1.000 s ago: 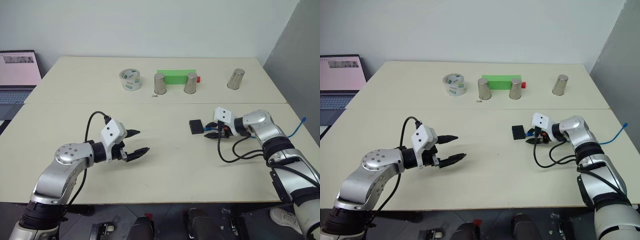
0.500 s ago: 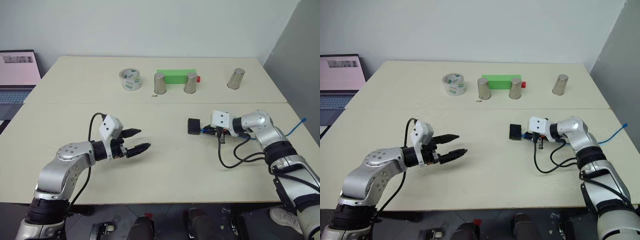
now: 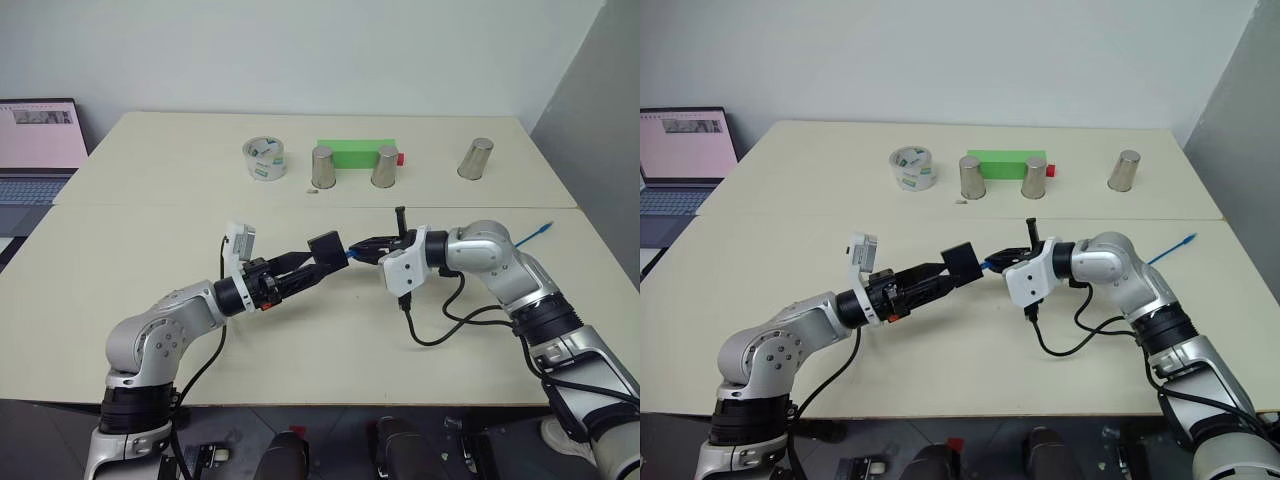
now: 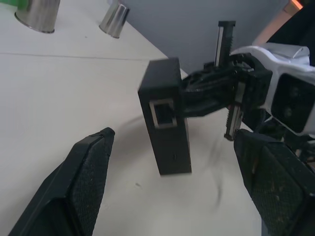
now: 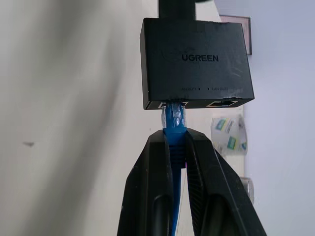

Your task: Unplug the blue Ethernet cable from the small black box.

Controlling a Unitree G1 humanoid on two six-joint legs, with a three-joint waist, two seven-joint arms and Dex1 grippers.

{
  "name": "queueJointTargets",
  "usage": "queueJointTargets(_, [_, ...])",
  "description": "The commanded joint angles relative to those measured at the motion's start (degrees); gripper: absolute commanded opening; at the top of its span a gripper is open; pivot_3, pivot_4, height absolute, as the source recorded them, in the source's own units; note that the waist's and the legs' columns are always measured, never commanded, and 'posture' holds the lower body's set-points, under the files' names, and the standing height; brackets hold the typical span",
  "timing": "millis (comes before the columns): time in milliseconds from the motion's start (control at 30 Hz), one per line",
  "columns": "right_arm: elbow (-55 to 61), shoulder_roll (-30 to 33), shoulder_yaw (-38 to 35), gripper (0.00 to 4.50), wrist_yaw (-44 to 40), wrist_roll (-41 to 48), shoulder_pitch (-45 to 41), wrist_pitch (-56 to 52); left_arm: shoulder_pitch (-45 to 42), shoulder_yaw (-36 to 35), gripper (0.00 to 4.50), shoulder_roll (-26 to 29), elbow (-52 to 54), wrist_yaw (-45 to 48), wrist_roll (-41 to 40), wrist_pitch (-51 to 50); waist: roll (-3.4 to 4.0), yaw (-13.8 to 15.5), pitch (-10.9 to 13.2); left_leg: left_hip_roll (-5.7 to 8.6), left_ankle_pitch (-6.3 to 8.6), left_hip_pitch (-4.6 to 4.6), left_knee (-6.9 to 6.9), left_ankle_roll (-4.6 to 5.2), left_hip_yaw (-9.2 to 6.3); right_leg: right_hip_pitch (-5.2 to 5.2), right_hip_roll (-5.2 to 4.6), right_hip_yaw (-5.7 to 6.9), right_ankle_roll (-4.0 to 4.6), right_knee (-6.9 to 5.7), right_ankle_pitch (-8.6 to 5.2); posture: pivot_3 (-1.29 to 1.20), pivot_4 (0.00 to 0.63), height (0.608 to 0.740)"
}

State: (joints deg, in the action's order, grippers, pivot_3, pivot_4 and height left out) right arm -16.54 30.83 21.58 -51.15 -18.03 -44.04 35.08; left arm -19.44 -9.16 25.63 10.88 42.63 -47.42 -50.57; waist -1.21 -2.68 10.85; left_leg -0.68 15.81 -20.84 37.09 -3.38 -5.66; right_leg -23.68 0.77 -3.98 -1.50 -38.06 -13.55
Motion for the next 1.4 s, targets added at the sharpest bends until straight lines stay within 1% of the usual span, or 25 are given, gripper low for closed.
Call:
queueJointTargets(33, [3.1, -0.1, -0.4, 0.10, 0.2, 1.1, -0.2, -1.2, -0.9, -0.9, 4.10, -0.9, 0.2, -0.7, -1.4, 0.6, 0.00, 0.0, 0.0, 0.00, 0.00, 0.00, 0.00, 0.00, 0.01, 0.00, 0.00, -0.01, 0.00, 0.00, 0.00, 0.00, 0.150, 0.740])
queueJointTargets(100, [3.4, -0.3, -0.4, 0.10, 0.1, 1.5, -0.1, -1.9, -1.0, -0.8, 4.10, -1.2, -0.1, -0.8, -1.4, 0.6, 0.00, 0.0, 0.0, 0.00, 0.00, 0.00, -0.01, 0.00, -0.01, 0.00, 0.00, 0.00, 0.00, 0.01, 0.00, 0.00, 0.150, 0.740])
queueJointTargets(167, [3.7, -0.4, -0.4, 0.10, 0.0, 1.8, -0.1, -2.6, -0.8, -0.6, 3.73, -1.3, 0.1, -0.7, -1.5, 0.4, 0.00, -0.1, 0.0, -0.01, 0.00, 0.01, -0.02, 0.00, -0.02, 0.00, 0.00, 0.01, 0.01, 0.00, 0.00, 0.00, 0.150, 0.740])
queueJointTargets(200, [3.6, -0.5, -0.4, 0.10, 0.0, 1.9, -0.2, -2.8, -0.8, -0.6, 3.63, -1.4, 0.0, -0.6, -1.6, 0.3, 0.00, -0.1, 0.0, -0.01, 0.00, 0.01, -0.02, 0.00, -0.01, -0.01, 0.00, 0.01, 0.01, 0.00, 0.00, 0.00, 0.150, 0.740])
queueJointTargets(233, [3.7, -0.6, -0.4, 0.10, 0.0, 1.9, -0.3, -3.0, -0.8, -0.6, 3.35, -1.5, -0.1, -0.6, -1.7, 0.2, 0.00, -0.1, 0.0, -0.01, 0.00, 0.01, -0.03, 0.00, -0.01, -0.01, 0.00, 0.00, 0.01, 0.00, 0.00, 0.00, 0.150, 0.740])
queueJointTargets(333, [3.8, -0.8, -0.3, 0.10, 0.2, 2.0, -0.5, -3.5, -1.1, -0.7, 2.70, -1.9, -0.6, -1.1, -1.7, 0.4, 0.00, -0.1, 0.0, -0.01, 0.00, 0.01, -0.02, 0.00, 0.00, 0.00, 0.00, 0.00, 0.01, 0.01, 0.00, 0.00, 0.150, 0.740])
queueJointTargets(567, [5.5, -1.4, 0.1, 0.10, 0.8, 1.1, -0.1, -4.2, -2.1, -0.3, 1.30, -2.5, -2.3, -1.9, -0.7, 1.1, 0.00, -0.1, 0.0, -0.01, 0.00, 0.01, -0.03, 0.00, -0.01, 0.00, 0.00, 0.01, 0.01, 0.01, 0.00, 0.00, 0.150, 0.740])
queueJointTargets(600, [5.9, -1.5, 0.2, 0.10, 1.2, 0.6, 0.0, -3.9, -2.2, -0.2, 1.02, -2.5, -2.5, -2.0, -0.3, 1.2, 0.00, -0.1, 0.0, -0.01, 0.00, 0.01, -0.03, 0.00, -0.01, 0.00, 0.00, 0.01, 0.01, 0.01, 0.00, 0.00, 0.150, 0.740])
queueJointTargets(633, [6.0, -1.5, 0.3, 0.10, 1.5, 0.3, 0.1, -3.7, -2.3, -0.1, 0.84, -2.5, -2.8, -2.0, -0.1, 1.4, 0.00, -0.1, 0.0, 0.00, 0.00, 0.01, -0.03, 0.00, -0.01, 0.00, 0.00, 0.01, 0.01, 0.02, 0.00, 0.00, 0.150, 0.740])
queueJointTargets(733, [6.5, -1.1, 0.7, 0.10, 2.1, -0.9, 0.3, -3.0, -2.9, 0.1, 0.80, -2.0, -3.8, -1.7, 0.6, 1.7, 0.00, -0.1, 0.0, 0.00, 0.00, 0.01, -0.03, 0.00, 0.00, 0.00, 0.00, 0.00, 0.00, 0.02, 0.00, 0.00, 0.150, 0.740])
queueJointTargets(767, [6.7, -0.9, 0.8, 0.80, 2.0, -1.1, 0.5, -2.9, -3.1, 0.2, 0.80, -1.8, -3.9, -1.5, 0.7, 1.7, 0.00, -0.1, 0.0, 0.00, 0.00, 0.01, -0.03, 0.00, 0.00, 0.00, 0.00, 0.00, 0.00, 0.02, 0.00, 0.00, 0.150, 0.740])
queueJointTargets(867, [8.4, 0.0, 0.7, 1.31, 1.1, -0.7, 1.1, -3.9, -3.6, 0.7, 0.80, -0.9, -4.3, -0.3, 1.1, 2.0, 0.00, -0.2, 0.0, 0.00, 0.00, 0.01, -0.03, 0.00, -0.01, -0.01, 0.00, 0.00, 0.00, 0.02, -0.01, 0.00, 0.150, 0.740])
queueJointTargets(900, [10.1, 0.8, 0.3, 1.62, -0.8, 1.2, 1.8, -6.2, -3.8, 1.5, 0.80, -0.1, -4.4, 1.0, 1.9, 2.7, 0.00, -0.2, 0.0, -0.01, 0.00, 0.01, -0.04, 0.00, -0.01, -0.01, 0.01, 0.00, 0.00, 0.02, -0.01, 0.00, 0.150, 0.740])
queueJointTargets(933, [11.4, 1.4, 0.1, 1.81, -2.2, 2.7, 2.3, -8.0, -3.8, 2.0, 0.80, 0.5, -4.4, 1.9, 2.5, 3.2, 0.00, -0.2, 0.0, 0.00, 0.00, 0.01, -0.04, 0.00, -0.01, -0.01, 0.01, 0.01, 0.00, 0.02, -0.01, 0.00, 0.150, 0.740])
queueJointTargets(1000, [16.0, 3.9, -1.5, 2.25, -7.2, 8.3, 4.8, -15.4, -3.9, 4.7, 0.80, 3.2, -4.4, 6.9, 5.1, 6.2, 0.00, -0.1, 0.0, 0.00, 0.00, -0.01, -0.04, 0.00, -0.02, -0.01, 0.00, 0.01, 0.00, 0.05, -0.01, 0.00, 0.150, 0.740])
queueJointTargets(1067, [20.0, 5.5, -3.5, 2.27, -9.9, 13.6, 7.1, -23.4, -4.2, 7.1, 0.80, 5.6, -4.9, 11.8, 7.2, 9.1, 0.00, 0.2, 0.0, 0.01, 0.00, -0.03, -0.05, 0.00, -0.07, 0.00, 0.00, 0.05, 0.01, 0.09, -0.01, 0.00, 0.150, 0.740])
queueJointTargets(1133, [22.8, 5.8, -4.9, 2.27, -10.4, 16.9, 8.4, -29.5, -4.5, 8.9, 0.80, 7.3, -5.4, 15.1, 9.0, 11.2, 0.00, 0.3, 0.0, 0.03, 0.00, -0.04, -0.06, 0.00, -0.06, 0.00, -0.01, 0.05, 0.02, 0.10, -0.02, 0.00, 0.150, 0.740])
queueJointTargets(1200, [28.1, 6.5, -7.1, 2.27, -12.0, 24.3, 10.4, -43.1, -5.3, 10.6, 0.80, 8.9, -5.9, 19.5, 10.3, 13.4, 0.00, 0.4, 0.0, 0.03, 0.00, -0.03, -0.05, 0.01, -0.02, 0.00, -0.02, 0.03, -0.02, 0.10, -0.05, 0.00, 0.150, 0.740])
queueJointTargets(1267, [31.7, 6.7, -8.5, 2.27, -12.7, 29.6, 11.2, -53.4, -6.1, 11.0, 0.80, 9.2, -6.6, 22.2, 10.5, 15.0, 0.00, 0.3, 0.0, 0.00, 0.01, -0.03, -0.06, 0.01, -0.07, 0.00, 0.02, 0.07, -0.10, 0.09, -0.13, 0.00, 0.150, 0.740])
queueJointTargets(1333, [35.1, 5.5, -10.3, 2.27, -11.9, 38.5, 12.2, -66.2, -8.4, 11.5, 0.80, 8.9, -7.7, 25.4, 9.7, 15.5, 0.00, 0.4, 0.0, -0.02, 0.01, -0.02, -0.05, 0.02, -0.09, 0.00, 0.02, 0.09, -0.19, 0.05, -0.21, 0.00, 0.150, 0.740])
queueJointTargets(1400, [37.0, 4.9, -10.9, 2.27, -11.2, 43.1, 12.6, -73.6, -9.8, 12.0, 0.80, 8.9, -8.4, 27.7, 9.7, 15.8, 0.00, 0.3, 0.0, -0.02, 0.01, -0.03, -0.04, 0.02, -0.12, 0.00, 0.03, 0.14, -0.20, 0.04, -0.21, 0.00, 0.150, 0.740])
